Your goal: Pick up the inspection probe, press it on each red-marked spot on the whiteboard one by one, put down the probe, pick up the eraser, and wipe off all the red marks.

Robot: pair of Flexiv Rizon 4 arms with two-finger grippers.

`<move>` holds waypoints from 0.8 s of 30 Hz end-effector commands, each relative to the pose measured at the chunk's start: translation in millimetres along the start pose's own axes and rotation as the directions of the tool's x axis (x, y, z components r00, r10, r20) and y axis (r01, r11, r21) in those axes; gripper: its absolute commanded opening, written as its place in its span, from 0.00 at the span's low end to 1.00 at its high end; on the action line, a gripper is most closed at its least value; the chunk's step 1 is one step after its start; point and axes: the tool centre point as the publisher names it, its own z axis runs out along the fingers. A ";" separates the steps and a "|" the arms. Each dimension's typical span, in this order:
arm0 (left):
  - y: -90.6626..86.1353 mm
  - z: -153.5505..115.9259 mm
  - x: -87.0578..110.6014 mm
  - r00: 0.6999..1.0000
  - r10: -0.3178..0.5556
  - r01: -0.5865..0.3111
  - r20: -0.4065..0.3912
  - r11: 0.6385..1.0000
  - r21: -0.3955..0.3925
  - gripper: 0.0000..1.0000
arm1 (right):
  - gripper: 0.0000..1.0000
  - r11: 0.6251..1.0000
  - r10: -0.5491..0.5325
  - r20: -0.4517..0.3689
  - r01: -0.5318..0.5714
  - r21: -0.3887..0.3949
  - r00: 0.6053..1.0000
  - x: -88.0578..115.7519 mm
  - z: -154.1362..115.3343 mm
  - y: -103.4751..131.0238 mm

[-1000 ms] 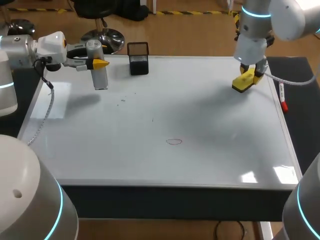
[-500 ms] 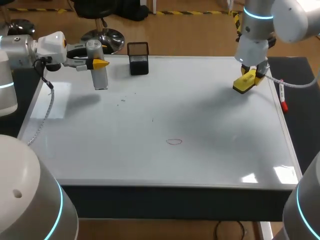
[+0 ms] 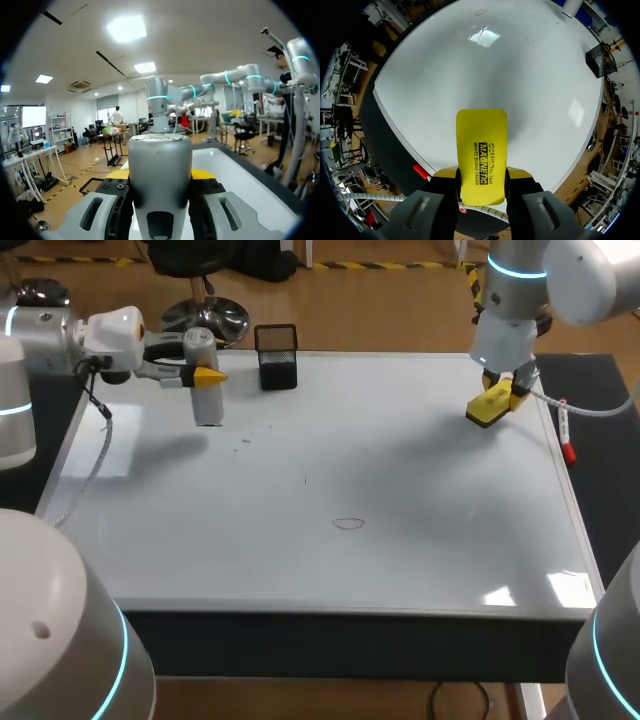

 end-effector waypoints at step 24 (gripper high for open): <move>-32.6 104.9 129.5 0.960 -0.003 0.029 -0.280 0.996 0.089 0.00 | 0.00 1.000 -0.002 -0.002 0.002 0.002 1.000 0.3 -0.9 -0.6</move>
